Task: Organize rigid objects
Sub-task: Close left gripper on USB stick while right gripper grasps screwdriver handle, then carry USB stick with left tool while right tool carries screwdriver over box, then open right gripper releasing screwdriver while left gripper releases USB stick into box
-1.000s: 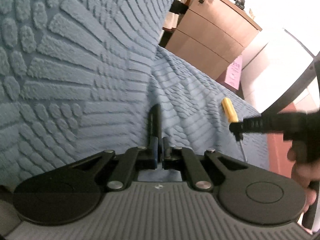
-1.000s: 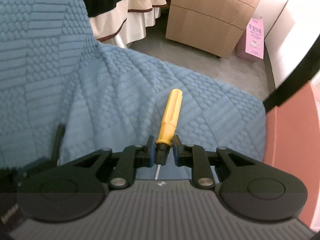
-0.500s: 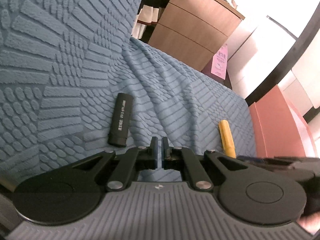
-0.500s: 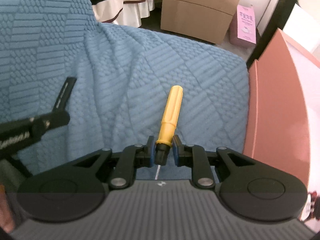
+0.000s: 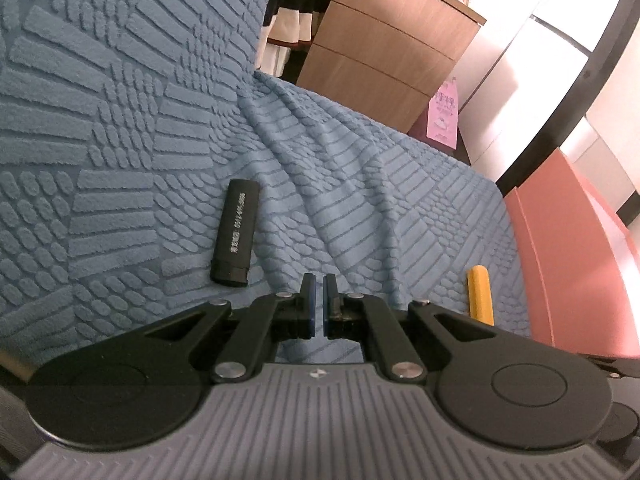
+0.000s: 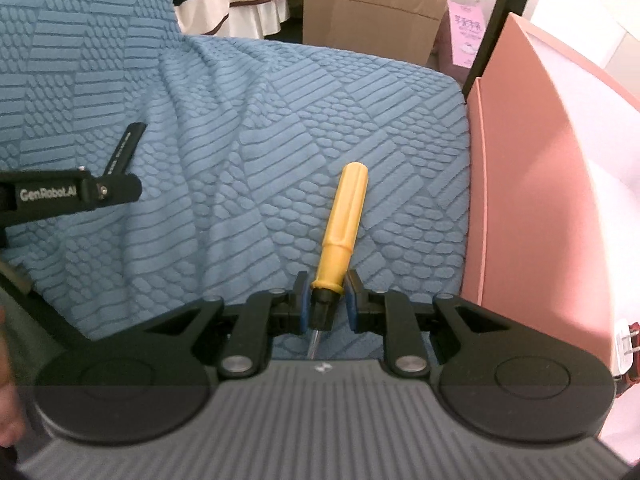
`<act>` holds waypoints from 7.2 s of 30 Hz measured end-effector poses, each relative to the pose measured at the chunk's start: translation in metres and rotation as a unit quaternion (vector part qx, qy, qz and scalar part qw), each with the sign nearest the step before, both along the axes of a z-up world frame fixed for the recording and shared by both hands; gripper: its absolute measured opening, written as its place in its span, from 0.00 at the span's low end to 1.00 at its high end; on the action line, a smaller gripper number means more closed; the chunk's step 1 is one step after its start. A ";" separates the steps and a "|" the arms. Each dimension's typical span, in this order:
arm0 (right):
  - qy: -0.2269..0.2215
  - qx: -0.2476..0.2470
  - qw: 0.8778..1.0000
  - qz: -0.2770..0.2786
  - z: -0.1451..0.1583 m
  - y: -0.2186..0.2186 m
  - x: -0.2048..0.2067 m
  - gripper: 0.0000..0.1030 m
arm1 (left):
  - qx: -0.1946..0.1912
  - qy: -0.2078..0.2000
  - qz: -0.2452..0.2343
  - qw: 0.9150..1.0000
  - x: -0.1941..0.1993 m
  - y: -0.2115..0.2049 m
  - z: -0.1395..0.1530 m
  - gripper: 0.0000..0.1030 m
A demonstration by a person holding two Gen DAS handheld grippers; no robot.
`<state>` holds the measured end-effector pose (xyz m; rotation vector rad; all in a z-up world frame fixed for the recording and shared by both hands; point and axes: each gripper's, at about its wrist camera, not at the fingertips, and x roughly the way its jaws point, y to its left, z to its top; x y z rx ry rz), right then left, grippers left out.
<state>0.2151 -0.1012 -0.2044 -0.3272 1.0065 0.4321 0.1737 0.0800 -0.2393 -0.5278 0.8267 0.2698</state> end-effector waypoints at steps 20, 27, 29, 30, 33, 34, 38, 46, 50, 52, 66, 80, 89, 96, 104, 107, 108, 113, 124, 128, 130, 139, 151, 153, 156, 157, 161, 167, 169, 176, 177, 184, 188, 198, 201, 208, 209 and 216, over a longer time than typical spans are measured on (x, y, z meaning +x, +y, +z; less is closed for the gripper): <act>-0.048 0.064 0.995 -0.063 -0.015 -0.012 -0.007 0.32 | 0.088 0.027 0.015 0.996 0.004 -0.009 -0.003 0.30; -0.088 0.039 0.995 -0.039 -0.020 0.001 -0.010 0.29 | 0.101 0.032 0.034 0.994 0.009 0.008 -0.004 0.32; -0.092 0.033 0.995 -0.035 -0.019 0.002 -0.009 0.21 | 0.108 0.034 0.037 0.993 0.012 0.013 -0.005 0.32; -0.094 0.032 0.994 -0.034 -0.019 0.003 -0.009 0.20 | 0.111 0.035 0.043 0.992 0.013 0.016 -0.006 0.32; -0.093 0.035 0.994 -0.036 -0.019 0.001 -0.007 0.20 | 0.117 0.038 0.055 0.991 0.016 0.023 -0.010 0.32; -0.093 0.034 0.994 -0.037 -0.019 0.001 -0.007 0.20 | 0.112 0.038 0.059 0.991 0.017 0.027 -0.010 0.32; -0.091 0.029 0.995 -0.030 -0.019 0.001 -0.007 0.20 | 0.108 0.038 0.060 0.992 0.024 0.035 -0.014 0.32; -0.080 0.025 0.996 -0.029 -0.017 0.004 -0.002 0.20 | 0.114 0.033 0.042 0.992 0.039 0.036 -0.017 0.29; -0.071 0.027 0.997 -0.033 -0.015 0.003 0.000 0.20 | 0.117 0.034 0.038 0.992 0.041 0.034 -0.016 0.26; -0.069 0.029 0.997 -0.033 -0.013 0.003 -0.001 0.19 | 0.100 0.029 0.038 0.994 0.038 0.034 -0.013 0.26; -0.019 0.064 0.996 -0.057 0.017 -0.025 -0.003 0.19 | 0.033 -0.012 -0.018 0.999 0.007 -0.023 0.016 0.26; -0.069 0.079 0.993 -0.062 0.072 -0.053 -0.014 0.19 | 0.017 -0.043 -0.031 0.998 -0.002 -0.039 0.065 0.26; -0.078 0.097 0.989 -0.084 0.089 -0.074 -0.029 0.19 | 0.025 -0.048 -0.060 0.997 -0.009 -0.062 0.090 0.26; -0.084 0.114 0.986 -0.087 0.100 -0.084 -0.036 0.18 | 0.021 -0.062 -0.070 0.995 -0.010 -0.076 0.113 0.26; -0.103 0.130 0.982 -0.089 0.120 -0.099 -0.037 0.18 | 0.030 -0.075 -0.084 0.993 -0.006 -0.098 0.141 0.26; -0.110 0.136 0.981 -0.088 0.131 -0.108 -0.039 0.18 | 0.031 -0.083 -0.091 0.992 -0.003 -0.109 0.152 0.26; -0.113 0.138 0.980 -0.088 0.134 -0.111 -0.039 0.18 | 0.032 -0.085 -0.093 0.992 -0.002 -0.112 0.155 0.26; -0.120 0.157 0.976 -0.095 0.150 -0.132 -0.039 0.18 | 0.034 -0.097 -0.108 0.989 0.004 -0.137 0.173 0.26; -0.136 0.168 0.970 -0.113 0.173 -0.176 -0.035 0.18 | 0.035 -0.118 -0.141 0.982 0.025 -0.196 0.205 0.26; -0.138 0.169 0.969 -0.118 0.176 -0.194 -0.031 0.18 | 0.037 -0.126 -0.150 0.980 0.030 -0.215 0.214 0.26; -0.141 0.168 0.968 -0.119 0.177 -0.205 -0.032 0.18 | 0.037 -0.129 -0.152 0.979 0.033 -0.222 0.215 0.26; -0.120 0.174 0.969 -0.132 0.170 -0.233 -0.002 0.18 | 0.022 -0.110 -0.165 0.980 0.077 -0.241 0.202 0.27; -0.056 0.168 0.973 -0.149 0.130 -0.246 0.063 0.18 | -0.001 -0.071 -0.176 0.982 0.140 -0.245 0.158 0.27; -0.044 0.167 0.973 -0.150 0.123 -0.247 0.071 0.18 | -0.011 -0.060 -0.178 0.982 0.148 -0.245 0.147 0.27; -0.029 0.160 0.974 -0.156 0.111 -0.247 0.084 0.18 | -0.017 -0.049 -0.178 0.983 0.158 -0.245 0.134 0.27; -0.023 0.160 0.974 -0.160 0.108 -0.248 0.088 0.18 | -0.019 -0.045 -0.177 0.983 0.161 -0.245 0.131 0.27; -0.010 0.162 0.972 -0.168 0.097 -0.250 0.101 0.18 | -0.025 -0.038 -0.182 0.982 0.171 -0.246 0.119 0.27; -0.003 0.145 0.977 -0.158 0.086 -0.250 0.111 0.18 | -0.029 -0.028 -0.184 0.982 0.184 -0.247 0.109 0.27; 0.004 0.145 0.976 -0.161 0.081 -0.251 0.115 0.18 | -0.031 -0.024 -0.184 0.982 0.187 -0.247 0.106 0.27; 0.016 0.146 0.974 -0.172 0.076 -0.250 0.115 0.18 | -0.033 -0.023 -0.187 0.982 0.186 -0.251 0.107 0.31; 0.016 0.147 0.974 -0.172 0.077 -0.250 0.113 0.18 | -0.035 -0.027 -0.187 0.981 0.184 -0.250 0.109 0.33; -0.007 0.152 0.974 -0.171 0.095 -0.248 0.101 0.18 | -0.031 -0.058 -0.196 0.978 0.168 -0.248 0.133 0.34; -0.024 0.157 0.972 -0.172 0.110 -0.248 0.090 0.18 | -0.026 -0.081 -0.196 0.977 0.155 -0.243 0.151 0.35; -0.068 0.162 0.969 -0.174 0.141 -0.243 0.047 0.18 | -0.007 -0.139 -0.214 0.967 0.104 -0.235 0.196 0.40; -0.078 0.164 0.968 -0.173 0.149 -0.239 0.031 0.18 | -0.001 -0.154 -0.213 0.965 0.086 -0.230 0.210 0.44; -0.096 0.164 0.966 -0.173 0.164 -0.231 -0.001 0.19 | 0.007 -0.184 -0.214 0.959 0.046 -0.221 0.232 0.54; -0.097 0.164 0.966 -0.173 0.165 -0.230 -0.005 0.19 | 0.007 -0.189 -0.215 0.958 0.041 -0.219 0.234 0.54; -0.111 0.165 0.965 -0.171 0.172 -0.225 -0.032 0.19 | 0.009 -0.202 -0.226 0.953 0.009 -0.217 0.241 0.62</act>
